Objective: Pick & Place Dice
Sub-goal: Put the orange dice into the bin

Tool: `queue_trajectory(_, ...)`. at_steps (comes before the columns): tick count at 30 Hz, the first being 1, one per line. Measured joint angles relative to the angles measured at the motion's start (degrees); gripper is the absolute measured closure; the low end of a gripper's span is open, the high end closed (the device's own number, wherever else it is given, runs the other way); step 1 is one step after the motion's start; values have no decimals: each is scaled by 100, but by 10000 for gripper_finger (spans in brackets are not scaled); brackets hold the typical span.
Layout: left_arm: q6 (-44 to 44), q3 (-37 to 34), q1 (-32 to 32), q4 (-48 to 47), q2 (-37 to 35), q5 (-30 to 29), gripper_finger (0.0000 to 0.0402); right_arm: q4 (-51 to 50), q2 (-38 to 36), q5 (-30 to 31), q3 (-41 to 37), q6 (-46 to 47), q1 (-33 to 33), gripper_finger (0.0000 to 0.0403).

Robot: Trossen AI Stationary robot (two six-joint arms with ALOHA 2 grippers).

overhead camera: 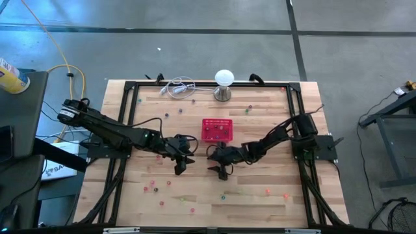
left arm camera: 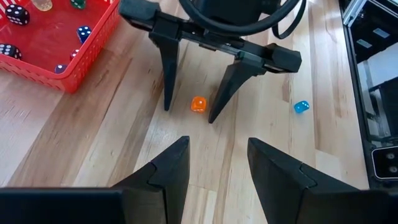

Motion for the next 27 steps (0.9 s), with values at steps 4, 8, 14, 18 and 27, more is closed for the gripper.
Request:
queue_trajectory(4,8,0,0,0,0,0,246,-39,-32,45,-22,-37,2,172)
queue_trajectory(8,8,0,0,0,0,0,246,-218,-52,53,-18,-55,8,178)
queue_trajectory(14,5,0,0,-20,0,2,246,-251,-56,143,-18,46,46,223)
queue_trajectory(18,2,0,0,-54,0,2,246,-270,-56,146,-18,99,43,251)
queue_trajectory(27,129,0,0,-57,0,4,246,-283,-56,146,-18,85,38,278)
